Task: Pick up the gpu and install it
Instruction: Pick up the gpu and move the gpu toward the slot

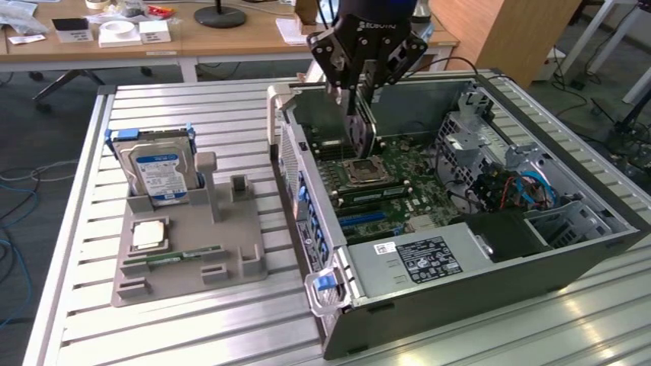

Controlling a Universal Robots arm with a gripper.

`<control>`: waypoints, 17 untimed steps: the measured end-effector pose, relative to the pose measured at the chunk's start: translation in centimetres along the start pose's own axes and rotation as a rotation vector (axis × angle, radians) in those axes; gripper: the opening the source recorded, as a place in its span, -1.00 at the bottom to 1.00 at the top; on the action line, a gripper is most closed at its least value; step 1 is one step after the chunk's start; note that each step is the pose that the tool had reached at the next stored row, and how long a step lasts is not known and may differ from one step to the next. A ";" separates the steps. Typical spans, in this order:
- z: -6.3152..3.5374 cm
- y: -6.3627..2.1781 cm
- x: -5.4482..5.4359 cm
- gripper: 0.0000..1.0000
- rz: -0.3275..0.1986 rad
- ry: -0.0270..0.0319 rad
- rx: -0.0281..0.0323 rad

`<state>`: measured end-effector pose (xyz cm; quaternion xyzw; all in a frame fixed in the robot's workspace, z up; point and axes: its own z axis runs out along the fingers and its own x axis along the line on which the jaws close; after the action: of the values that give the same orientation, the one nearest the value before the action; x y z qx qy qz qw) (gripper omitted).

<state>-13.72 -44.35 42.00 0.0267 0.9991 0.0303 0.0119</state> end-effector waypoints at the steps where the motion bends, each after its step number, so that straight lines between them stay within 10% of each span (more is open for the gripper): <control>1: 0.01 0.01 -0.3 -0.47 0.000 0.0000 -0.0001; 17: 0.13 0.26 -4.9 -0.47 0.000 0.0000 -0.0001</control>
<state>-8.79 -44.35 42.00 0.0267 0.9991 0.0303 0.0119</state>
